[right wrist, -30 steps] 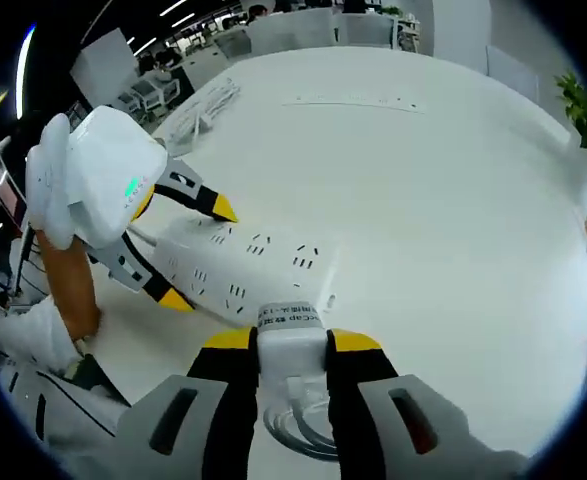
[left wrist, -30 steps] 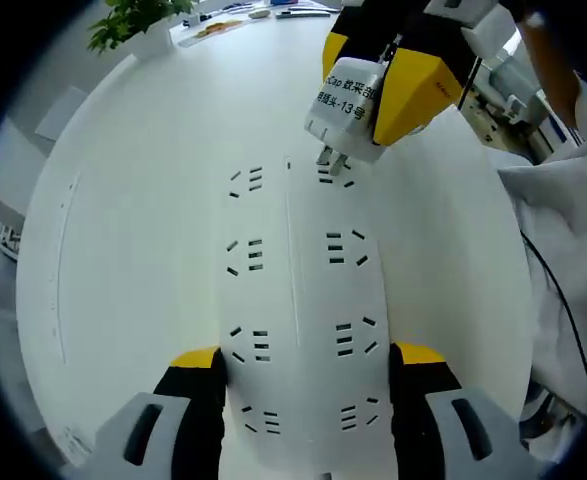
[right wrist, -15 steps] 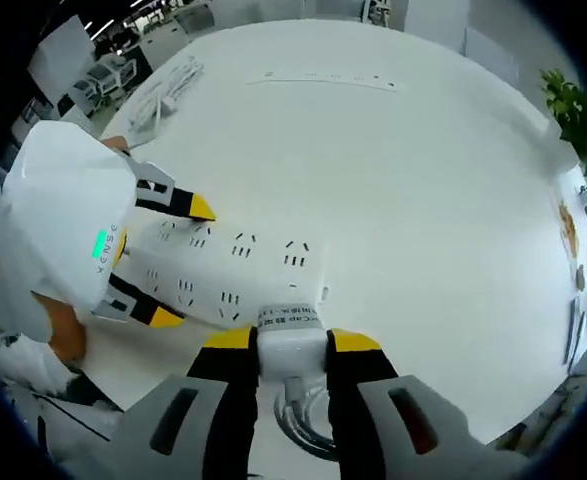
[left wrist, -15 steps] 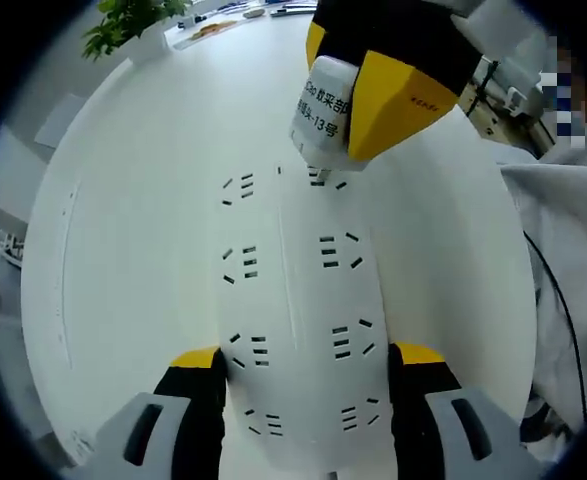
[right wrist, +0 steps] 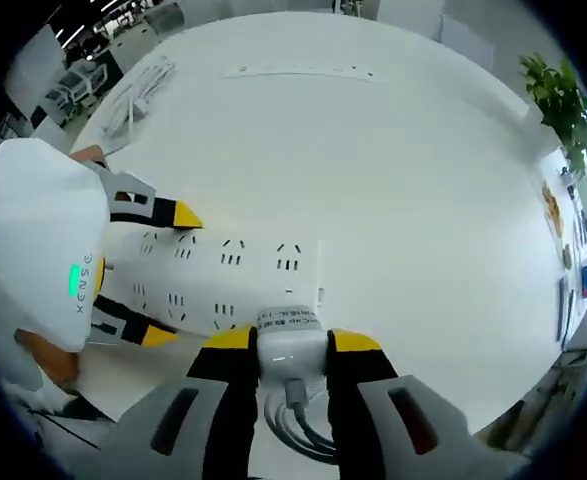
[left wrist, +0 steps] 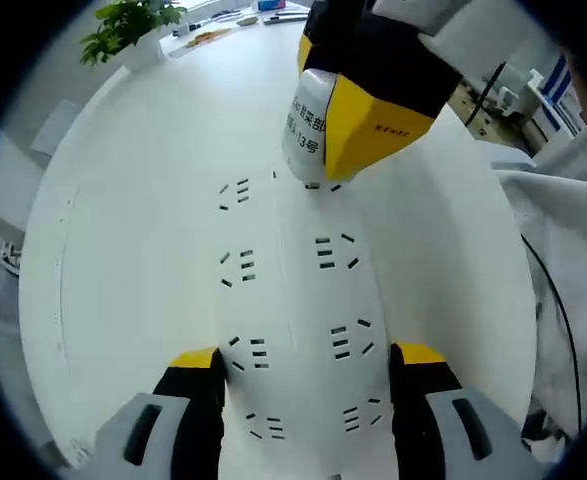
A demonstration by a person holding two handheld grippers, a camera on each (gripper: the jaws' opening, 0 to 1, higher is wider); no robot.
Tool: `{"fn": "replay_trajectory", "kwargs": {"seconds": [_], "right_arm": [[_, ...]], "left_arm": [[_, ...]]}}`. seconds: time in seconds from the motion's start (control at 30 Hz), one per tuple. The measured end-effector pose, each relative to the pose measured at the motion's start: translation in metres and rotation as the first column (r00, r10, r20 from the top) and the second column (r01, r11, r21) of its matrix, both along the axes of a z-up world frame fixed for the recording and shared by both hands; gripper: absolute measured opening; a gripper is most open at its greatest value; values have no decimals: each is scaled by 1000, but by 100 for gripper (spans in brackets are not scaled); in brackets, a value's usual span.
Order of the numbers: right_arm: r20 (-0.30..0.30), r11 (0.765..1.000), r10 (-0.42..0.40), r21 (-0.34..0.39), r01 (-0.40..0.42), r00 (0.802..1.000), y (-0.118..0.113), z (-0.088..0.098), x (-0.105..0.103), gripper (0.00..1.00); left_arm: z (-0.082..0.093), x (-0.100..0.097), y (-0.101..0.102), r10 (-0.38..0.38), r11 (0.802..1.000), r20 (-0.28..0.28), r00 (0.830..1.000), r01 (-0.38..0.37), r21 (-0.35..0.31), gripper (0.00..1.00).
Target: Straighten the power strip on the desk, plug the charger into it
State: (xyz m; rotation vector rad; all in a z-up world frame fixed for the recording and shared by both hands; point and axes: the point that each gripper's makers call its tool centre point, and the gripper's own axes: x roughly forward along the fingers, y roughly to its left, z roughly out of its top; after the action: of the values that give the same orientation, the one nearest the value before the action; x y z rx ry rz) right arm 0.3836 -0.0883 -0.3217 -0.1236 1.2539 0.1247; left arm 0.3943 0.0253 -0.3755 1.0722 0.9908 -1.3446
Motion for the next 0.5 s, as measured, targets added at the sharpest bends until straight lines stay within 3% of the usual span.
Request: {"fn": "replay_trajectory", "kwargs": {"seconds": [0.17, 0.5], "right_arm": [[18, 999, -51, 18, 50, 999, -3, 0, 4, 24], [82, 999, -29, -32, 32, 996, -3, -1, 7, 24]], "left_arm": [[0, 0, -1, -1, 1000, 1, 1000, 1, 0, 68], [-1, 1, 0, 3, 1000, 0, 1000, -3, -3, 69]]}}
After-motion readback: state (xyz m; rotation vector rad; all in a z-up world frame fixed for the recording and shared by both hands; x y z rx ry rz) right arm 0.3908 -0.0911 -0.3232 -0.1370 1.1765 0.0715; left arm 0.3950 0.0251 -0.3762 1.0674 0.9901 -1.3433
